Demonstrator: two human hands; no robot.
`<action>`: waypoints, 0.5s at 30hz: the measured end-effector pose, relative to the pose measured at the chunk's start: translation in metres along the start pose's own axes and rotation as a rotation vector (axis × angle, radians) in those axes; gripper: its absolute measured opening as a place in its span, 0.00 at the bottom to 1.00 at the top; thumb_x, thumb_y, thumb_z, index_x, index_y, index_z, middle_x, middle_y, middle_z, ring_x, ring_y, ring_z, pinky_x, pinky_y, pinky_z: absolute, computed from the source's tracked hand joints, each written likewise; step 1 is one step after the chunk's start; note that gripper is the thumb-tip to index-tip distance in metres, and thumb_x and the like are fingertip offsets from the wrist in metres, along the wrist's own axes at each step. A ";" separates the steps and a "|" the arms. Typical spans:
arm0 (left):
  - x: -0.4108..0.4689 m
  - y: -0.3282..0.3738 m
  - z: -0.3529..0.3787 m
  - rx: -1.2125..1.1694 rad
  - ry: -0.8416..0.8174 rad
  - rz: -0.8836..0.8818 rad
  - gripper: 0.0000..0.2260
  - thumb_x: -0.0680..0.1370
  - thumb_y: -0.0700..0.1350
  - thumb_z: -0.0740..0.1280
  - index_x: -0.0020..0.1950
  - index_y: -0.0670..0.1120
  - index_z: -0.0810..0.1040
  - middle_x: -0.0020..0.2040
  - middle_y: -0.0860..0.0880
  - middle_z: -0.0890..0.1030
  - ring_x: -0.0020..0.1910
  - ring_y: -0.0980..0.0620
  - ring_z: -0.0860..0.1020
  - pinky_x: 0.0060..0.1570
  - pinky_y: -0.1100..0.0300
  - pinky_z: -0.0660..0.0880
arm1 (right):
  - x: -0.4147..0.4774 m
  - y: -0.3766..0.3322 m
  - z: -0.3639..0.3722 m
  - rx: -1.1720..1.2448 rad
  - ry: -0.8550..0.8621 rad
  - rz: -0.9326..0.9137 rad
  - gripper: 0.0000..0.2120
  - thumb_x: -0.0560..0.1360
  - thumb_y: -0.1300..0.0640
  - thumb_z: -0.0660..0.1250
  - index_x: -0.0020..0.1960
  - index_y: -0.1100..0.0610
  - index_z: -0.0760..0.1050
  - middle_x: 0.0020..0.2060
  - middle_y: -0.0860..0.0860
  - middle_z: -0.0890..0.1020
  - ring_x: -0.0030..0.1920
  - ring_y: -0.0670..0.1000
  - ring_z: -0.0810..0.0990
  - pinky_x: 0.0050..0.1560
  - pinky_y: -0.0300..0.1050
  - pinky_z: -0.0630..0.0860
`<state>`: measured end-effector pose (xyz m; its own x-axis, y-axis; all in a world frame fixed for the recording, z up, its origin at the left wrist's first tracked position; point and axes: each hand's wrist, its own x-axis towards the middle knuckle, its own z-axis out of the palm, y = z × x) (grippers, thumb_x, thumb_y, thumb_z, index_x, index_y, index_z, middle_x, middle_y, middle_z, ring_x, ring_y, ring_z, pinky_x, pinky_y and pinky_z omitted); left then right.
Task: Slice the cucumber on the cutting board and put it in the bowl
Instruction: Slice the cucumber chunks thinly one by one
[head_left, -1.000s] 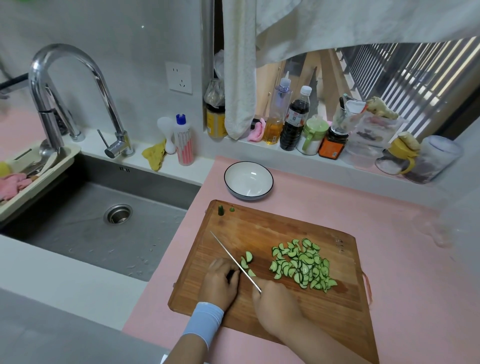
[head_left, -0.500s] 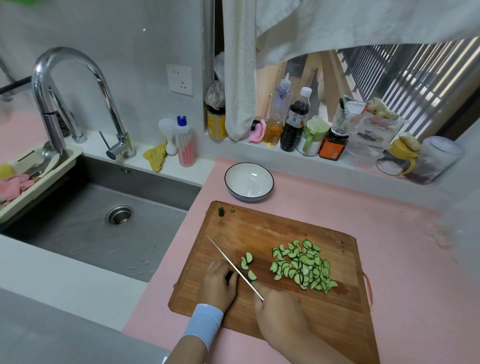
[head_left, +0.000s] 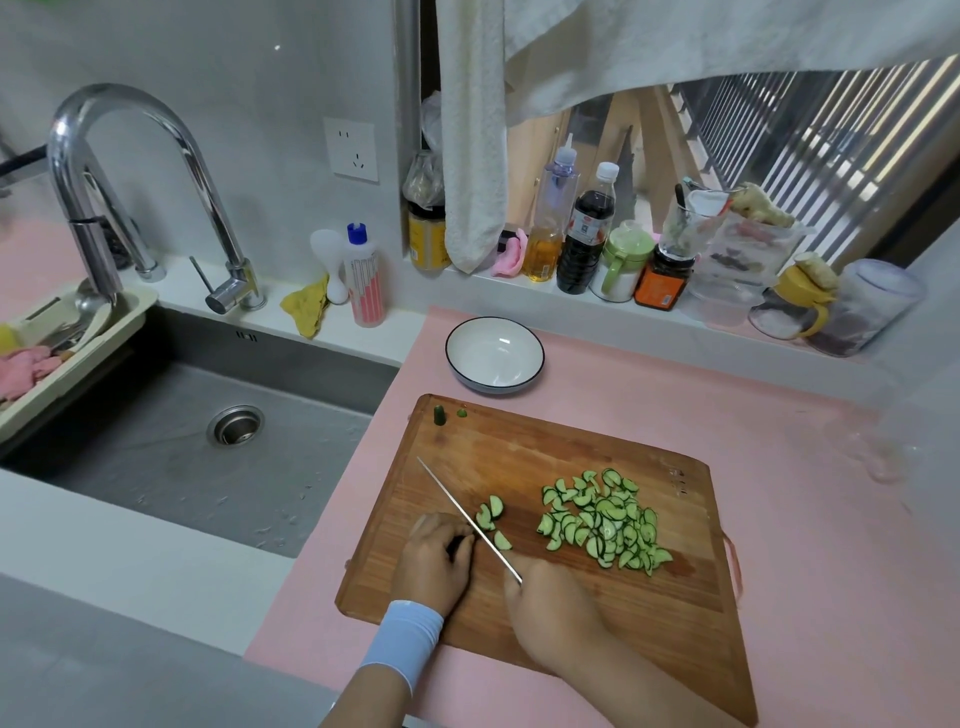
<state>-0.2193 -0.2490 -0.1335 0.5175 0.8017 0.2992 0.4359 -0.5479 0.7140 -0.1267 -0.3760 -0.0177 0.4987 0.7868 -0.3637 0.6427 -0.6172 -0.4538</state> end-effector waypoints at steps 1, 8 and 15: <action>-0.001 0.000 0.000 0.003 -0.004 0.002 0.08 0.68 0.35 0.76 0.41 0.46 0.83 0.40 0.53 0.80 0.44 0.63 0.70 0.52 0.79 0.63 | 0.002 0.000 0.000 0.007 -0.003 0.004 0.13 0.82 0.51 0.56 0.56 0.47 0.79 0.45 0.50 0.85 0.45 0.55 0.81 0.43 0.44 0.72; -0.002 0.002 -0.003 0.056 -0.003 -0.010 0.08 0.69 0.37 0.75 0.39 0.47 0.79 0.39 0.55 0.75 0.43 0.60 0.68 0.48 0.73 0.64 | 0.004 -0.001 0.002 -0.012 -0.001 -0.003 0.16 0.83 0.52 0.55 0.64 0.45 0.78 0.50 0.51 0.85 0.51 0.56 0.82 0.47 0.44 0.74; -0.002 0.003 -0.004 0.056 -0.003 -0.046 0.08 0.69 0.38 0.75 0.37 0.47 0.78 0.38 0.54 0.75 0.41 0.60 0.67 0.45 0.72 0.64 | -0.003 0.001 0.007 -0.089 0.078 -0.041 0.15 0.82 0.50 0.55 0.65 0.43 0.75 0.48 0.52 0.85 0.51 0.57 0.82 0.45 0.46 0.73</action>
<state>-0.2223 -0.2514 -0.1298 0.4980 0.8258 0.2646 0.4997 -0.5227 0.6907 -0.1315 -0.3788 -0.0229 0.5125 0.8118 -0.2799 0.7110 -0.5839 -0.3919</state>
